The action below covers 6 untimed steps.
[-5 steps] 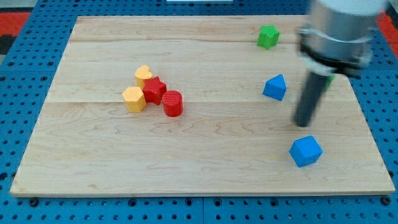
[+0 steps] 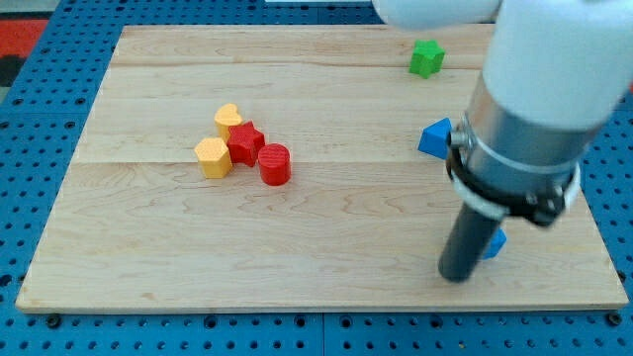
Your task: Move the blue cube towards the center right
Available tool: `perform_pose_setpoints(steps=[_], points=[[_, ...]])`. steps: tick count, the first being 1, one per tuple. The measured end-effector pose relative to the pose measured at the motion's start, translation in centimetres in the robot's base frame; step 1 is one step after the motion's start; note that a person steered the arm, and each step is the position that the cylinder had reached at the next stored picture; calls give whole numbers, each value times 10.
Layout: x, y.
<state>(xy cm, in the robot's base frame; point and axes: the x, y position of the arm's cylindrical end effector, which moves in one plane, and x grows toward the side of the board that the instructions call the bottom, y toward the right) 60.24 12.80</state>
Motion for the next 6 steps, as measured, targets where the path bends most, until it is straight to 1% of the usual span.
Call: perform_pose_setpoints(steps=[1,2,3,4,5,6], points=[[-17,25],[-74,-7],[-46,18],[-47,27],[-119,34],[-134,68]])
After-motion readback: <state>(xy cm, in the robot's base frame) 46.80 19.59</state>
